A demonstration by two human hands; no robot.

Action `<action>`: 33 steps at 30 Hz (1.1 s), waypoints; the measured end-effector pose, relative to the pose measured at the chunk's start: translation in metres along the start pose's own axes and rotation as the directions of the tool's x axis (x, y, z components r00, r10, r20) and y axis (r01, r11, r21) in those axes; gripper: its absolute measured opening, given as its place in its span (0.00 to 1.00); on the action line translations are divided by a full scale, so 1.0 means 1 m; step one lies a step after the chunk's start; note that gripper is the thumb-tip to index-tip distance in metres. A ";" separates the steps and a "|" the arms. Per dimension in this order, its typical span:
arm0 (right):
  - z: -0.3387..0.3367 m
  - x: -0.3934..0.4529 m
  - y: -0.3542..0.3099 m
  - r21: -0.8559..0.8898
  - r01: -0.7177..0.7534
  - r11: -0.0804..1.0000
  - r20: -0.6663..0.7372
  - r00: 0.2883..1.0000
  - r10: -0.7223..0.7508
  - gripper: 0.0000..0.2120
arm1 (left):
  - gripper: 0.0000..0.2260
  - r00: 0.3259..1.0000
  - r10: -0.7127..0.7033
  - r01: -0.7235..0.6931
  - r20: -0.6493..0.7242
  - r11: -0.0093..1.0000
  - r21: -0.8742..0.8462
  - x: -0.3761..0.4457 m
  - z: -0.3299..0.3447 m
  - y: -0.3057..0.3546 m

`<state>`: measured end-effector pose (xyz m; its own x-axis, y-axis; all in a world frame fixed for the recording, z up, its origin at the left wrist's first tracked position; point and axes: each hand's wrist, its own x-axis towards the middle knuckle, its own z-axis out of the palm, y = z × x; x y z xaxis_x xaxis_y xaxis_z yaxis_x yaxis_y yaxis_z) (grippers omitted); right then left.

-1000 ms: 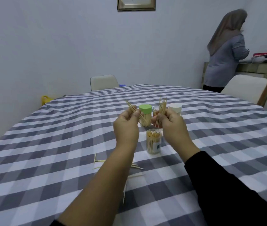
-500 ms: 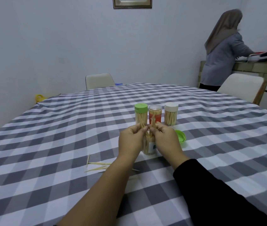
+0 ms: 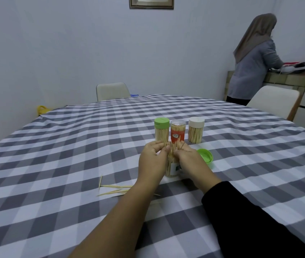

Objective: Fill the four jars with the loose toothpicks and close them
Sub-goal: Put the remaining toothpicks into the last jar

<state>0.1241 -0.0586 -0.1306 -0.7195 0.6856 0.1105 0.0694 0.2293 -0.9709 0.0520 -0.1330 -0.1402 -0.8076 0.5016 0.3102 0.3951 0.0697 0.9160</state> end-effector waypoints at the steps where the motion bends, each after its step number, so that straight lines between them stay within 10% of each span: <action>1: 0.000 0.000 0.000 -0.004 -0.003 1.000 0.006 1.000 0.003 0.10 | 0.12 1.000 0.000 0.000 0.003 1.000 0.009 0.000 0.000 0.000; 22: 0.004 -0.002 0.008 0.149 0.146 0.978 -0.022 0.989 -0.145 0.33 | 0.14 0.967 0.016 -0.031 0.253 0.998 0.056 -0.003 -0.025 0.007; 29: 0.002 0.003 0.014 0.142 0.144 0.979 0.004 0.989 -0.146 0.25 | 0.21 0.964 0.005 0.018 0.264 0.996 -0.086 -0.007 -0.021 0.010; 33: 0.003 0.004 0.014 0.157 0.122 0.980 0.040 0.991 -0.130 0.45 | 0.21 0.940 -0.034 0.088 0.340 0.985 -0.146 -0.005 -0.015 0.011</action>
<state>0.1204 -0.0545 -0.1442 -0.7496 0.6217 0.2271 -0.1282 0.2002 -0.9713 0.0537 -0.1481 -0.1280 -0.6236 0.7621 0.1741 0.2540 -0.0131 0.9671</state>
